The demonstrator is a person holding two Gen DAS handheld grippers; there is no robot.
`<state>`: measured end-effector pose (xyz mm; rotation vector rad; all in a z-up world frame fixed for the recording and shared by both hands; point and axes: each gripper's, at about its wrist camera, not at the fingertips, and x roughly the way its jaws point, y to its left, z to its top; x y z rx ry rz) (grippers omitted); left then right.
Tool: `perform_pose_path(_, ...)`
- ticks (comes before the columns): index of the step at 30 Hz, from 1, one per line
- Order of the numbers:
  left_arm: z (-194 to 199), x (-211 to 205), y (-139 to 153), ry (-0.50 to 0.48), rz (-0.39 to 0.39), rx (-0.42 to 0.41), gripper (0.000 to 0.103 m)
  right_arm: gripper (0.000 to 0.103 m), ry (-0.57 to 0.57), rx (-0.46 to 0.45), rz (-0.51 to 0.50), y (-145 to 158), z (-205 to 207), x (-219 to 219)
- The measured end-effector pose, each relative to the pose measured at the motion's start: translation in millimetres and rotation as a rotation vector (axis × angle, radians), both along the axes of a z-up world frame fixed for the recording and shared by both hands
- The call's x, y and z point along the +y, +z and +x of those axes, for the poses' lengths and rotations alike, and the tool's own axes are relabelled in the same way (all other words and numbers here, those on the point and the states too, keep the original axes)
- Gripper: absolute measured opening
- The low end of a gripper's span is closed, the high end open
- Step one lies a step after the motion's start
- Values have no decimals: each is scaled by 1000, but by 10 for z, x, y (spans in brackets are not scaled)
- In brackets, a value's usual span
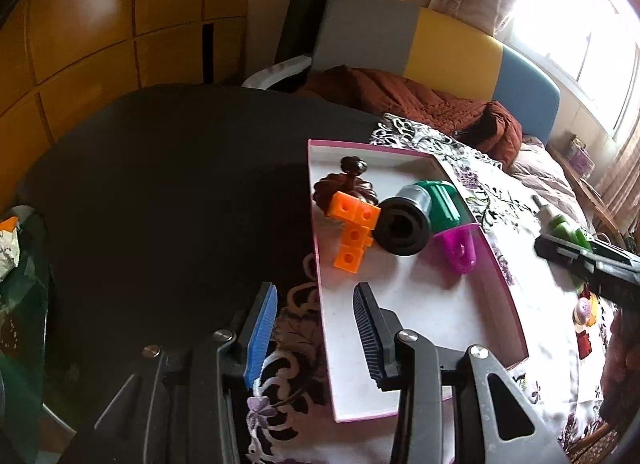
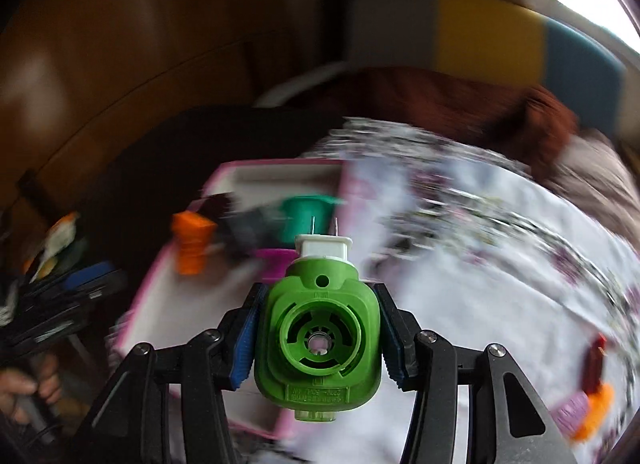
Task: Organize rigid objects
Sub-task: 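Carry the green plug device into the tray and open the right gripper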
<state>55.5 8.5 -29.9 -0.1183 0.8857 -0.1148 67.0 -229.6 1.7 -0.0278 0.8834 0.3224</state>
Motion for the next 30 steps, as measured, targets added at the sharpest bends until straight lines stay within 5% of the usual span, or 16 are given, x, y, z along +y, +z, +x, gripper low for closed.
perform_pose_path(7,6,69,2,23,-3,3,40,52,276,101,-95,-353,146,891)
perform_pose_path(14,6,67,-23,18,-1,10,40,52,206,155,-243,-811,485,1077)
perform_pose_path(30,-12,26,23,6,8,-3,40,67,149,53,-144,-476,240,892)
